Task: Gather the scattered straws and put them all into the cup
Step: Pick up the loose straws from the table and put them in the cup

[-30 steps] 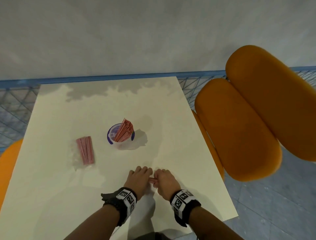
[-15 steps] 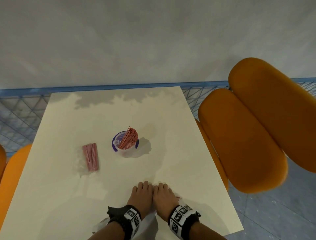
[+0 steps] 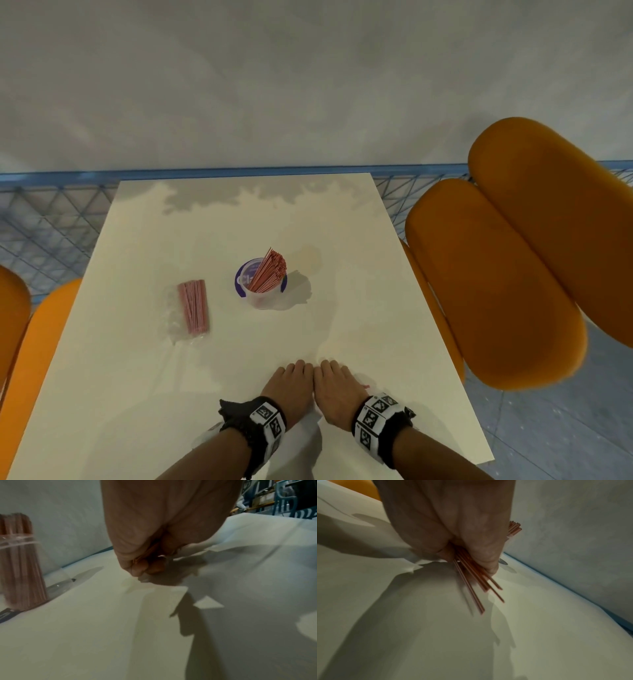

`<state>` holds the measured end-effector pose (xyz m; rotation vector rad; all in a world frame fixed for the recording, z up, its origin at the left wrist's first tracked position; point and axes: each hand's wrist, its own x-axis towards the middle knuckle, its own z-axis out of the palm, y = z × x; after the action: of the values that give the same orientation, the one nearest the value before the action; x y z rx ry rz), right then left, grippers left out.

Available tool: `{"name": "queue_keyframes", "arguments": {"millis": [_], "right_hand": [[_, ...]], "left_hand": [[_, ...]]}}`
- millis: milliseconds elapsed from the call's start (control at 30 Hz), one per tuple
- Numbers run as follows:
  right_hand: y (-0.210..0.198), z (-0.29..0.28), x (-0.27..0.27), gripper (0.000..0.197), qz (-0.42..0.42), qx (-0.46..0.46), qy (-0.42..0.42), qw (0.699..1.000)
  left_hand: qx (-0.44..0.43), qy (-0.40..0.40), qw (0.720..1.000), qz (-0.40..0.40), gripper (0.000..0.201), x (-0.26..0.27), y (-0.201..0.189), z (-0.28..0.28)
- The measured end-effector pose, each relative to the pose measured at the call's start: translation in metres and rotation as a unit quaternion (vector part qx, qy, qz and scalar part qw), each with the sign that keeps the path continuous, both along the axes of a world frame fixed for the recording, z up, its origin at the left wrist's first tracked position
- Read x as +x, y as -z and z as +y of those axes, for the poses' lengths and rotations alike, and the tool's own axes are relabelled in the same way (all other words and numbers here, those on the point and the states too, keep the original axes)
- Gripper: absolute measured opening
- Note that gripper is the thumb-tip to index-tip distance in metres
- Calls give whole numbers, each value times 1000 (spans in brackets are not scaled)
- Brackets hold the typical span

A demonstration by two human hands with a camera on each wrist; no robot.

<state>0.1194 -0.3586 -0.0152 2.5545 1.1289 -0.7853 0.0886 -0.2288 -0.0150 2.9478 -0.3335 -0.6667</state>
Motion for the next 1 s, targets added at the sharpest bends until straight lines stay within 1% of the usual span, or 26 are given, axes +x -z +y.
{"name": "queue_keyframes", "arguments": {"millis": [33,67,133,167,233,300,333,400,433,467,500,533,567,600,633,667,700,733,767,800,833,867,933,1000], "right_hand": [[-9,1,3,35,11,27,-3,1000],[-17,2,7,32,20,63,12,998],[-26,0,15,37,53,105,74,990],[-31,0,19,40,63,112,87,988],[-42,6,23,40,58,98,83,990],[-52,14,25,42,30,69,72,995],[-57,18,25,44,18,63,75,995],[-71,19,33,50,6,70,97,993],[-80,17,39,54,13,95,128,987],[-89,14,46,60,34,155,175,972],[-100,11,54,66,69,239,225,942],[-112,11,60,70,111,338,287,890],[-127,15,62,66,164,436,361,808],[-140,23,60,60,221,522,422,708],[-155,33,56,55,276,590,447,614],[-172,46,50,54,318,640,441,543],[-186,58,43,56,343,675,418,503],[-196,71,36,58,352,697,396,484],[-202,82,31,60,349,711,381,477],[-207,91,27,62,342,718,368,482],[-209,98,24,63,333,720,360,491],[-210,104,21,64,326,720,352,502],[-211,110,17,59,305,725,326,524],[-213,113,15,50,275,727,305,550]], "left_hand": [[-18,2,1000,1,35,2,-3,2],[-36,-8,999,17,36,4,-10,6],[-75,-47,994,57,36,10,-20,12],[-87,-67,991,77,33,14,-26,15],[-79,-82,988,100,27,18,-39,21],[-65,-75,990,102,24,20,-54,25],[-72,-76,989,103,23,20,-61,29],[-133,-103,983,79,12,19,-75,44],[-182,-138,972,57,9,18,-82,54],[-246,-189,950,32,11,17,-89,66],[-325,-248,913,9,13,15,-97,76],[-414,-311,856,-6,16,12,-106,84],[-505,-371,779,-5,19,9,-114,88],[-590,-423,688,21,23,7,-120,88],[-665,-463,582,63,26,7,-125,87],[-723,-492,473,107,31,7,-129,84],[-762,-509,373,146,37,8,-133,81],[-787,-512,298,174,45,9,-135,78],[-807,-499,246,195,55,8,-139,75],[-826,-476,214,212,64,6,-143,74],[-843,-448,192,225,72,3,-147,73],[-857,-424,180,233,76,1,-151,73],[-872,-398,166,234,79,-1,-154,74],[-879,-394,152,221,79,-2,-155,75]]}}
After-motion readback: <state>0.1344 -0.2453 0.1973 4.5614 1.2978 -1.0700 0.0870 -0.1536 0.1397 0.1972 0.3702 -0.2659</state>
